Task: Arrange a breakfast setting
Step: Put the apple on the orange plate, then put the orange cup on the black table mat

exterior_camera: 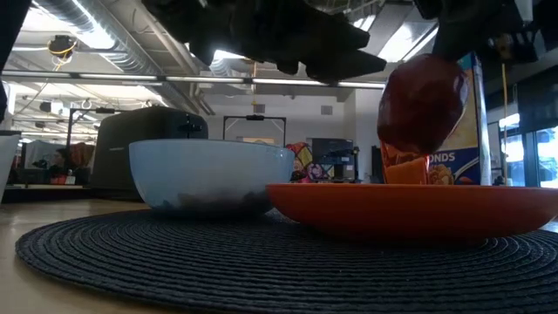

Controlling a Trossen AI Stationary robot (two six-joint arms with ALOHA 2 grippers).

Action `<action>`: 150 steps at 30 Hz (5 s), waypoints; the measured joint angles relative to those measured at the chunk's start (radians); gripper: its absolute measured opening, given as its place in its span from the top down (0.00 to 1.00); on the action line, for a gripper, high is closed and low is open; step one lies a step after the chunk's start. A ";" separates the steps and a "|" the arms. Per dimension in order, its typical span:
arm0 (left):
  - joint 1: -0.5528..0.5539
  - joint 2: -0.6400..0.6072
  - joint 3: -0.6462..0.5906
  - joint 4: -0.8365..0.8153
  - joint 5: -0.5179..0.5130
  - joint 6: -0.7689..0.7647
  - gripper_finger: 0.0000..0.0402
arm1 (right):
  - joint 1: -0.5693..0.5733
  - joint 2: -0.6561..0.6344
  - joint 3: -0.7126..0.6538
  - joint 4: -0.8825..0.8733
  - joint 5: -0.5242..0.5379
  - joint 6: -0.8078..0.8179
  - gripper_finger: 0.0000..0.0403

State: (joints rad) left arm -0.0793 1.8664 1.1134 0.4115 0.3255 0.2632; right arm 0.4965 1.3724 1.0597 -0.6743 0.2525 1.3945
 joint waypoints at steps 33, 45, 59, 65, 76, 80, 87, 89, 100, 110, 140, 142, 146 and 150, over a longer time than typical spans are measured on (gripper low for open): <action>0.052 0.000 0.000 -0.062 -0.055 -0.018 0.11 | 0.064 0.140 0.147 -0.114 0.043 -0.570 0.99; 0.075 -0.015 -0.001 -0.095 -0.196 -0.009 0.11 | 0.177 0.301 0.147 -0.097 0.141 -0.501 0.99; 0.077 -0.183 -0.001 -0.276 -0.373 0.078 0.11 | 0.206 0.345 0.151 -0.104 0.176 -0.479 0.94; 0.087 -0.225 0.000 -0.345 -0.433 0.083 0.11 | 0.206 0.343 0.150 -0.120 0.165 -0.477 0.78; 0.126 -0.231 0.000 -0.361 -0.406 0.004 0.11 | 0.206 0.287 0.169 -0.161 0.243 -0.475 0.48; 0.125 -0.231 0.000 -0.359 -0.405 -0.006 0.11 | 0.206 0.270 0.169 -0.157 0.288 -0.481 0.45; 0.118 -0.233 -0.031 -0.301 -0.406 -0.052 0.11 | 0.206 0.162 0.169 -0.159 0.467 -0.537 0.45; 0.110 -0.260 -0.079 -0.256 -0.414 -0.062 0.11 | 0.205 0.121 0.169 -0.174 0.528 -0.557 0.45; 0.091 -0.536 -0.398 -0.006 -0.499 -0.164 0.11 | 0.150 -0.052 0.169 -0.226 0.682 -0.725 0.45; -0.048 -0.764 -0.512 -0.019 -0.736 -0.176 0.11 | -0.133 -0.161 -0.016 0.145 0.401 -1.122 0.45; -0.202 -0.758 -0.525 -0.358 -1.051 -0.670 0.11 | -0.522 -0.240 -0.205 0.752 0.168 -1.628 0.45; -0.198 -0.747 -0.525 -0.360 -1.072 -0.681 0.11 | -0.533 -0.268 -0.205 0.750 0.261 -1.667 0.45; -0.198 -0.740 -0.525 -0.359 -1.096 -0.681 0.11 | -0.547 -0.317 -0.169 0.695 0.418 -1.711 0.45; -0.198 -0.740 -0.525 -0.359 -1.119 -0.681 0.11 | -0.550 -0.350 -0.127 0.603 0.455 -1.712 0.45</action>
State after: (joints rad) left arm -0.2775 1.1267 0.5880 0.0528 -0.7938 -0.4179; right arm -0.0540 1.0220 0.9328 -0.0713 0.7078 -0.3175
